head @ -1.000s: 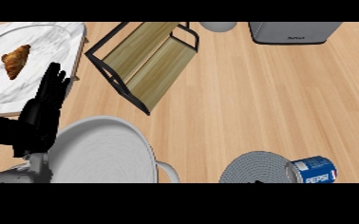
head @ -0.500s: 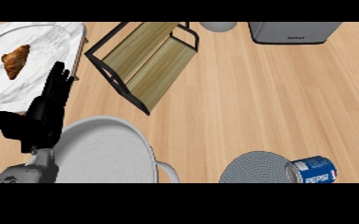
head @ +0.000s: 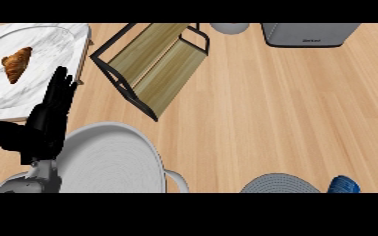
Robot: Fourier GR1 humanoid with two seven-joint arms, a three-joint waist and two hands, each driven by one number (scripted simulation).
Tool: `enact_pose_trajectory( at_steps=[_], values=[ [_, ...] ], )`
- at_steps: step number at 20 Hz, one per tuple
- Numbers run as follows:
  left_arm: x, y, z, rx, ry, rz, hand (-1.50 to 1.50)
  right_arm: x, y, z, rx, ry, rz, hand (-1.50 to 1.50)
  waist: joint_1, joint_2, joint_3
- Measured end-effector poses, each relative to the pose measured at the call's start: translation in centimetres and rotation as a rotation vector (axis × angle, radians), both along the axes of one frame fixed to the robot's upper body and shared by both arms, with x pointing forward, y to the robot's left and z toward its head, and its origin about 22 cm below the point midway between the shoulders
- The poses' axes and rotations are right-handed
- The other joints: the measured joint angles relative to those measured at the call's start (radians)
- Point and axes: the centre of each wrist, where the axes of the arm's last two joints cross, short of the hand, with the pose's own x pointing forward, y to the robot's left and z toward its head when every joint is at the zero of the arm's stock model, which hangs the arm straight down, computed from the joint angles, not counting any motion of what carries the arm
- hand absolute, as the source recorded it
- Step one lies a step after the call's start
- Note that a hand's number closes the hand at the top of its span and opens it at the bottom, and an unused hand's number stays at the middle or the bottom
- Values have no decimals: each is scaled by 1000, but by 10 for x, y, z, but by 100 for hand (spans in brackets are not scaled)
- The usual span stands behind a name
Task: Pick the sweet potato from the placemat and place it in the tiered shelf
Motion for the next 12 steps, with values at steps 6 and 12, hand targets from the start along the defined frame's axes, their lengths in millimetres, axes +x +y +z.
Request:
enact_pose_trajectory(
  at_steps=[6,12],
  values=[
    [6,-7,7,2,-4,-24,0,69,49,12,-79,-129,67,150,25,6,1],
    [5,-4,6,3,-8,-18,0,142,98,43,-69,-124,120,150,22,6,3]
  ],
)
